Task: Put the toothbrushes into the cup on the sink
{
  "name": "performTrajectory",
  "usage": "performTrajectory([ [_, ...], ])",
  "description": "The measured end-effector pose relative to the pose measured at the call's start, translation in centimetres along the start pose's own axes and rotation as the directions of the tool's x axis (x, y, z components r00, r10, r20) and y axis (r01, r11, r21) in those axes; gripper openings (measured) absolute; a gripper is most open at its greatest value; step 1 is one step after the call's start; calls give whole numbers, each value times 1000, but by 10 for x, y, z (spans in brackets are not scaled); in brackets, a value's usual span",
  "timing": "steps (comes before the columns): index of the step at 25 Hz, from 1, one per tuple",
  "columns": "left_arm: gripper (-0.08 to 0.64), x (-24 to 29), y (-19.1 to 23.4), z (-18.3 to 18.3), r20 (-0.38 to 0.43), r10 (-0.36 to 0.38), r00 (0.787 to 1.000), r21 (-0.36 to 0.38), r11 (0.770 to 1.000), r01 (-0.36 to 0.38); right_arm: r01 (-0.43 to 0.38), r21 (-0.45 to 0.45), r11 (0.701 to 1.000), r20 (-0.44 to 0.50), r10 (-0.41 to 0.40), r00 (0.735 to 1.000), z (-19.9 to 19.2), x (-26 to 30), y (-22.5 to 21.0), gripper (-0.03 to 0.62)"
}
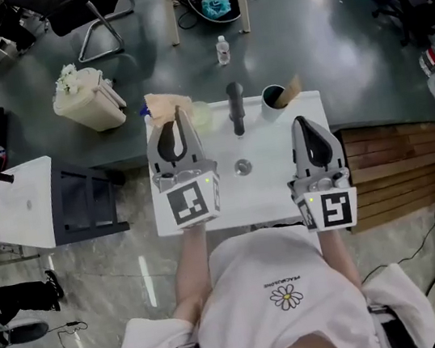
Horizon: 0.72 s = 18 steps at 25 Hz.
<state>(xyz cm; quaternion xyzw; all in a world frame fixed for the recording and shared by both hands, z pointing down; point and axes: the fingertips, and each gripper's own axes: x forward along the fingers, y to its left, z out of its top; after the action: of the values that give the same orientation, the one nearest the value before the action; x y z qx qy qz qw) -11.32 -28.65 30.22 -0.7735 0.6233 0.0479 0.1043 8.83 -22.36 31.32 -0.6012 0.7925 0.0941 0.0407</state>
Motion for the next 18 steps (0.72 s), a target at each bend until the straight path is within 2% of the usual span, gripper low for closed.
performTrajectory([
  [4,38,26,7,-38,-106,-2,994,-43,999,-2,21,-7,1000,-33,-21,999,-7,-5,-10,11],
  [7,38,38,7,-74,-191,-14,981,-22,1000,10,43,21,999,-58,-42,997,-12,-11,-17,11],
  [12,38,51,9,-126,-275,-39,961,-82,996,17,94,12,996,-67,-93,993,-13,-23,-30,11],
  [18,38,51,6,-167,-350,-42,936,-78,997,15,146,3,989,-92,-145,985,-16,-38,-42,11],
])
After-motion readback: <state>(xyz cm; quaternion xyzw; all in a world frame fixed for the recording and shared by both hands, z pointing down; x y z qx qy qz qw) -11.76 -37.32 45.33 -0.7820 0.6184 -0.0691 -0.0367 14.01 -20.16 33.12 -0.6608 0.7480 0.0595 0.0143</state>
